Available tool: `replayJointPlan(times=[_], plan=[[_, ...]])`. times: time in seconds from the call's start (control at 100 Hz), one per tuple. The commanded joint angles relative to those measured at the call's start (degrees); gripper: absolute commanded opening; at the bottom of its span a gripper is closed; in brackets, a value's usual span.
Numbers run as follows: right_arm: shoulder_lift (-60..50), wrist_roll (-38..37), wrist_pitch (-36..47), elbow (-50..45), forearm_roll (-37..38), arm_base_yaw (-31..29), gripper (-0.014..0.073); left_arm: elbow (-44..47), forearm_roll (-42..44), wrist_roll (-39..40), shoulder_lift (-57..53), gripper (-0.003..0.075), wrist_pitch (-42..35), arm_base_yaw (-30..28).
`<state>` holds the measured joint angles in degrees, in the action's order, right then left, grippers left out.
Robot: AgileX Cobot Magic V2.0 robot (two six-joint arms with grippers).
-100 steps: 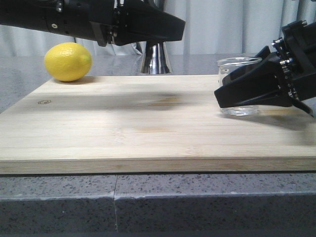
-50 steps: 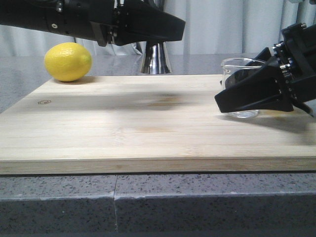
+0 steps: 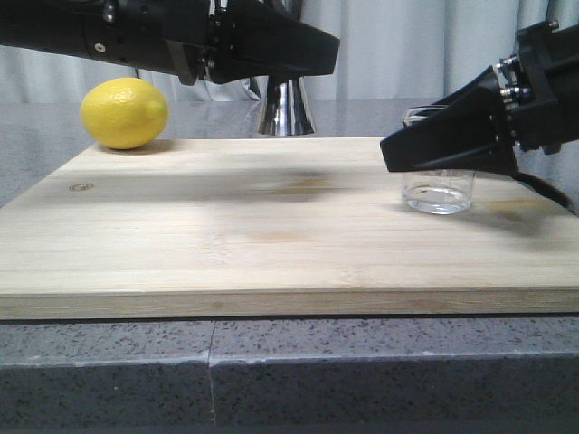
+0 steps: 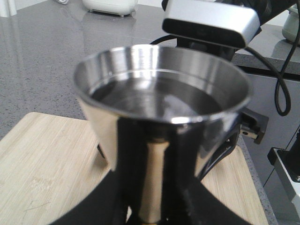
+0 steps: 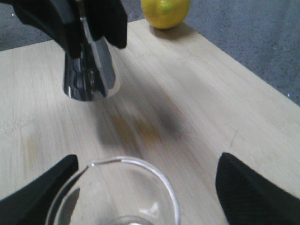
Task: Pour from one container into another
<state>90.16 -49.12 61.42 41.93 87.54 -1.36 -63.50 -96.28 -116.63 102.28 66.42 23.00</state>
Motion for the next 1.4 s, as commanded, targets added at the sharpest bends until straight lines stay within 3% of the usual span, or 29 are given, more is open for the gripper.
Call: replayJointPlan(times=[0.0,0.26,0.67,1.39], plan=[[-1.7,0.5,5.5,2.4,-4.1,0.1,0.0545,-1.8,-4.6,0.4,-3.1,-0.0019,7.0,0.0],[-1.8,0.5,14.0,7.9,-6.9,0.1,0.0545,-1.8,-4.6,0.4,-3.1,-0.0019,6.8,0.0],[-8.6,0.5,12.8,15.5,-8.9,-0.7,0.0542,-1.8,-4.6,0.4,-3.1,-0.0019,6.7,-3.5],[-13.9,0.5,7.5,15.7,-9.5,-0.7,0.0542,0.6,0.3,-7.9,-3.1,-0.0019,7.1,-4.7]])
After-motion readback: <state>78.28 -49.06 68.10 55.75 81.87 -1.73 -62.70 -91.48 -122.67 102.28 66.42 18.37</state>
